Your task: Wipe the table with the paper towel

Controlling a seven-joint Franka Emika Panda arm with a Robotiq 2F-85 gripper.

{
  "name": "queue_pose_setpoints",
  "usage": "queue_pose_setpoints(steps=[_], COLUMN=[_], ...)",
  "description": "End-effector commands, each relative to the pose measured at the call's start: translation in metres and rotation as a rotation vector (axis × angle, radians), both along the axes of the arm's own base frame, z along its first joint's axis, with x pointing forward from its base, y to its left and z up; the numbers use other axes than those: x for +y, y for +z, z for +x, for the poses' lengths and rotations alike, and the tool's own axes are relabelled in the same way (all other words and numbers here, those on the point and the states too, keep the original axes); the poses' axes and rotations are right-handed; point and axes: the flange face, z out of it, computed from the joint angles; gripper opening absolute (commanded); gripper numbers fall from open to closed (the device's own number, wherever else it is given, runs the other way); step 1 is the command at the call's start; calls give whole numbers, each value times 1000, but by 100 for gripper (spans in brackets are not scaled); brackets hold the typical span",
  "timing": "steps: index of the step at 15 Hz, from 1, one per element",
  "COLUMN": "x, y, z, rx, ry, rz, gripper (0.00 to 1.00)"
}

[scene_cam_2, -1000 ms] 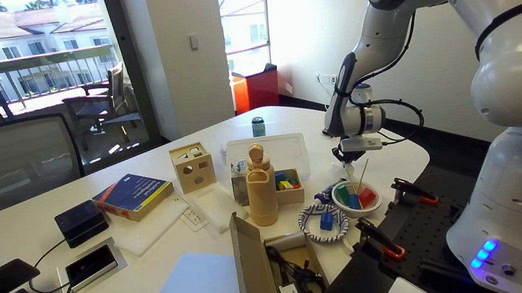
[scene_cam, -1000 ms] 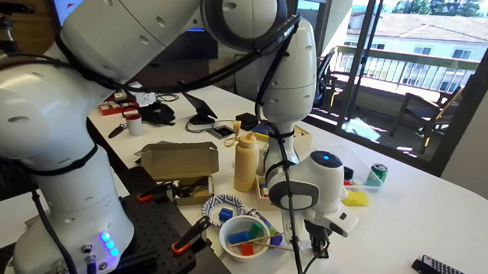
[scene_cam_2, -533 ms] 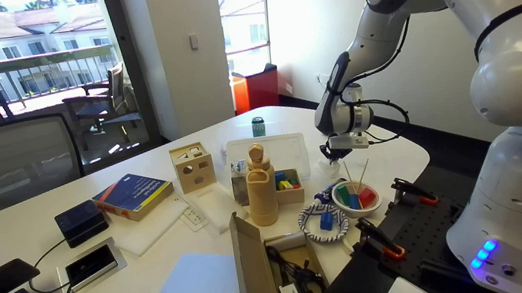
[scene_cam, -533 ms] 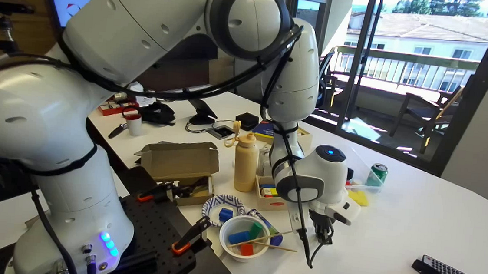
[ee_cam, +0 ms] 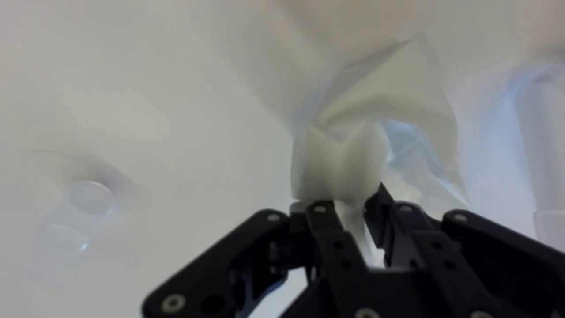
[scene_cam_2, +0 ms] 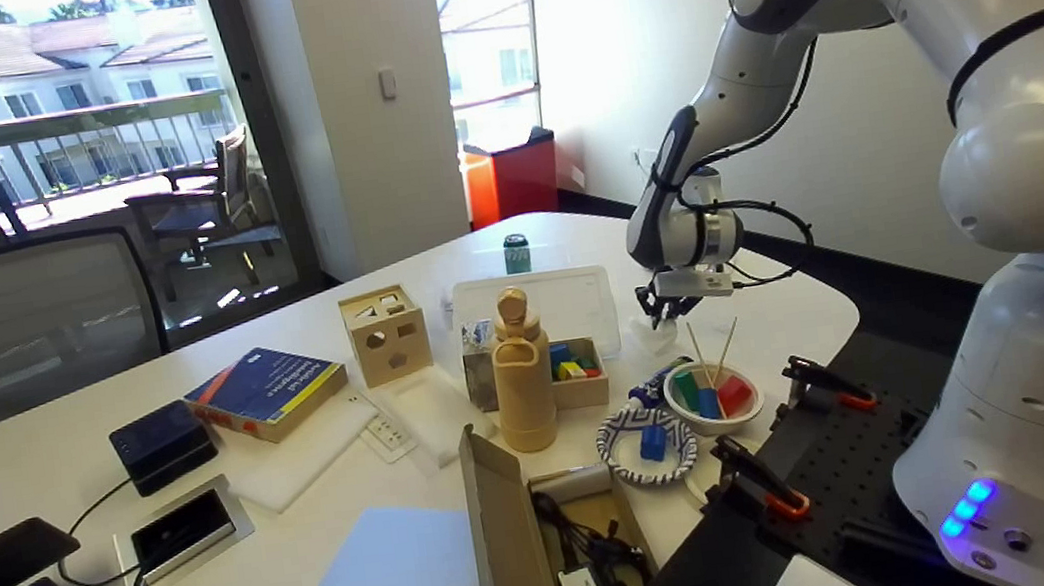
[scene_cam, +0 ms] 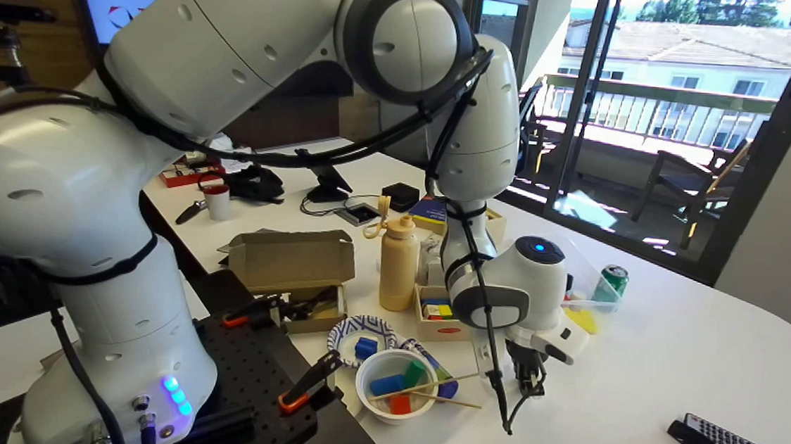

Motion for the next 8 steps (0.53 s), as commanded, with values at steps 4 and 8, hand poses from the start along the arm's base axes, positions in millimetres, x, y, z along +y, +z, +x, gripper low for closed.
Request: queue_pose_setpoints(steps=[4, 8], x=[-7, -10], y=[14, 25], z=[-2, -5], rx=[-3, -12], ry=[-24, -32], rz=[23, 21], gripper=[81, 100])
